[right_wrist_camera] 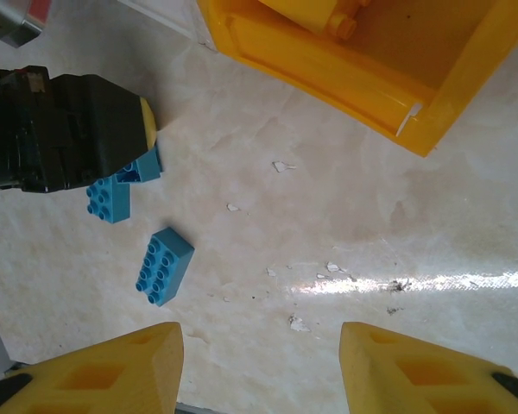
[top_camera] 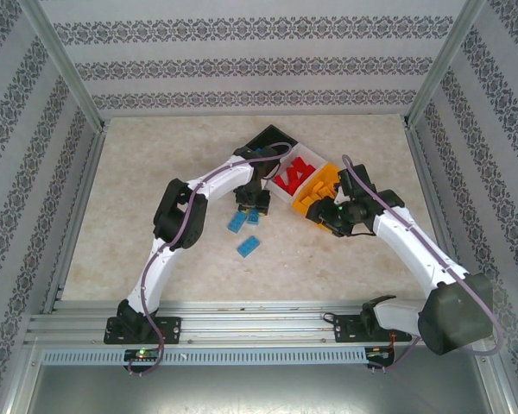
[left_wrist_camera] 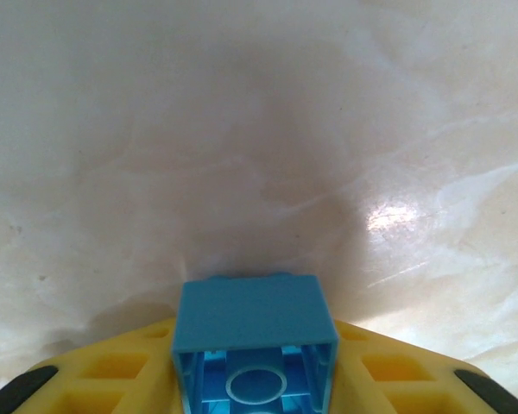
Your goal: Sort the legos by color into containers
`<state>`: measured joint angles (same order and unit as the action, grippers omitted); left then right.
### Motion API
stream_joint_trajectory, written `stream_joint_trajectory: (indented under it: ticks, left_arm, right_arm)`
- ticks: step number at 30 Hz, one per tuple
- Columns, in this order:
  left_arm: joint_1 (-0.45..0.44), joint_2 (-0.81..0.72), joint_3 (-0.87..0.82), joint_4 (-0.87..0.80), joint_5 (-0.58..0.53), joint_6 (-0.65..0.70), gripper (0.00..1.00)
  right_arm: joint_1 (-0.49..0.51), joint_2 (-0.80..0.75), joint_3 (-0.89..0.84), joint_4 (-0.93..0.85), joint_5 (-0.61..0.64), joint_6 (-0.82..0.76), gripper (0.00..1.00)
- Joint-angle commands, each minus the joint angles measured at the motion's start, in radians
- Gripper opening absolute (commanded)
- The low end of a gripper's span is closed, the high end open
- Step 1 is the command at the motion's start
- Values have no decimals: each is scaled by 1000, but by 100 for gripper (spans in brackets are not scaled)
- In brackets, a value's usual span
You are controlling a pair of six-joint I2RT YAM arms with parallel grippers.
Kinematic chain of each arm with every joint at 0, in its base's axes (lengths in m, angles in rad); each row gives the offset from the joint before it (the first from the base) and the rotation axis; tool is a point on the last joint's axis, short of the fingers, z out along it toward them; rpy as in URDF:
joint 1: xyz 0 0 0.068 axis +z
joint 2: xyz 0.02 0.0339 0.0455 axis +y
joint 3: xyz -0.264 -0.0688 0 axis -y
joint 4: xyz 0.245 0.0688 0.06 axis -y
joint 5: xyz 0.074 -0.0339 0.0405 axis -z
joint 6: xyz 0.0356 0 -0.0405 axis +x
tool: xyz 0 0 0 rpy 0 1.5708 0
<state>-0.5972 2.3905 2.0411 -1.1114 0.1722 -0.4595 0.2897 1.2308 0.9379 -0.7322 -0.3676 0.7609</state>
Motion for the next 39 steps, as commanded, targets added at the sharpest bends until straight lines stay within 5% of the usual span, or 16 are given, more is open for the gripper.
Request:
stream_joint_trajectory:
  ticks: [1,12,24,30,39]
  left_arm:
    - [-3,-19,-31,-12,40,7,39]
    - [107,-217,-255,290,353,-178,37]
    - [223,-303,-288,603,518,-482,37]
    - [228,-236,-204,777,556,-676,37]
    - [242,-28,155,673,563,-698,37]
  right_arm:
    - [-6,-16,-11,-20,6,12,51]
    - [-8,19,27,-14,1,2,51]
    - [-9,68,40,4,-9,-5,51]
    - [-21,64,39,10,-8,-2,51]
    - [-49,34,13,6,-4,8,51]
